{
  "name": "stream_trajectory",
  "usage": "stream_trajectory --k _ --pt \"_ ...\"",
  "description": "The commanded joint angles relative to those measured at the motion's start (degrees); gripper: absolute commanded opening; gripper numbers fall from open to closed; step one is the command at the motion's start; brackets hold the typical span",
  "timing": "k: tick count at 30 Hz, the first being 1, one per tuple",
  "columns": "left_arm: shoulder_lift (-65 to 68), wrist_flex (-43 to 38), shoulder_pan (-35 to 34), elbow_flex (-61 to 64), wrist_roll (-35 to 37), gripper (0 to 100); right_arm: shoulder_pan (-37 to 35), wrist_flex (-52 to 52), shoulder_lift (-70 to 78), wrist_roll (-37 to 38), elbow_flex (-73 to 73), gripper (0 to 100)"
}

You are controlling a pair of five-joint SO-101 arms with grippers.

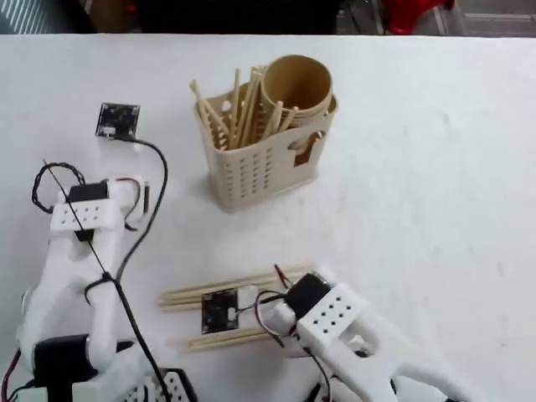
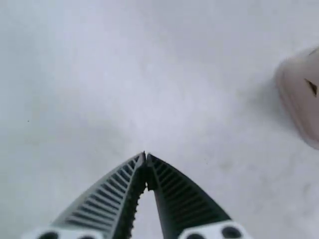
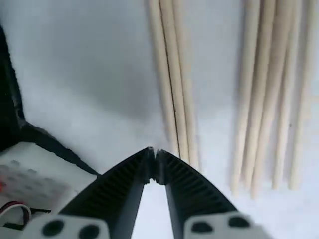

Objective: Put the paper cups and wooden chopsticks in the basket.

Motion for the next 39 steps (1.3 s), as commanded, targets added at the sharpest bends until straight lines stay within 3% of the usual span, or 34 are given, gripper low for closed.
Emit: stream_trajectory --k 1,7,15,23,39 --pt "-0.22 -1.23 -1.01 -1.85 0.53 2 -0.4 -4.26 3.82 -0.53 0.62 1.7" --pt "0.22 -3.34 -3.03 -1.32 0.62 2 0.31 -13.05 14.64 -1.05 0.0 1.7" --pt "0.04 -3.34 -2.68 0.0 0.62 2 14.55 -21.05 27.56 -0.62 -9.32 1.8" --pt "-0.04 -3.34 -1.36 0.62 0.62 2 18.42 -20.97 30.11 -1.14 -19.96 1.8" --pt "0.31 -4.84 -1.19 0.88 0.62 2 18.24 -13.76 26.15 -4.92 -23.91 1.8"
